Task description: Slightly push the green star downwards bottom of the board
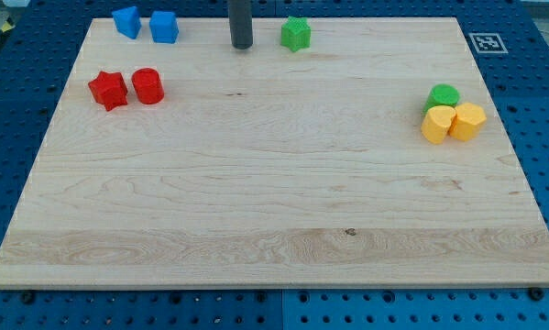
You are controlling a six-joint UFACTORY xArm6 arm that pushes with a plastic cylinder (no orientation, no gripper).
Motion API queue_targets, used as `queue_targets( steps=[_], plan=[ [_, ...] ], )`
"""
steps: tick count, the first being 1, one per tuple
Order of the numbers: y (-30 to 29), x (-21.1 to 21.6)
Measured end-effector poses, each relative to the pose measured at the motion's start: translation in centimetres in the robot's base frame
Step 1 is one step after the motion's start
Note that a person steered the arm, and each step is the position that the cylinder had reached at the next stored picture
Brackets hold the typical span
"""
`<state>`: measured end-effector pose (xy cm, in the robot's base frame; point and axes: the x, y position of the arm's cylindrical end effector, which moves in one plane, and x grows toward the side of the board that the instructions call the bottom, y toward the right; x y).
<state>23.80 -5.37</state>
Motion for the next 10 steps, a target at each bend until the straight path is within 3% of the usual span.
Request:
queue_targets(
  steps=[2,9,10],
  plan=[
    [1.2,-4.5],
    [8.2,-4.4],
    [8.8,-2.8]
  ],
)
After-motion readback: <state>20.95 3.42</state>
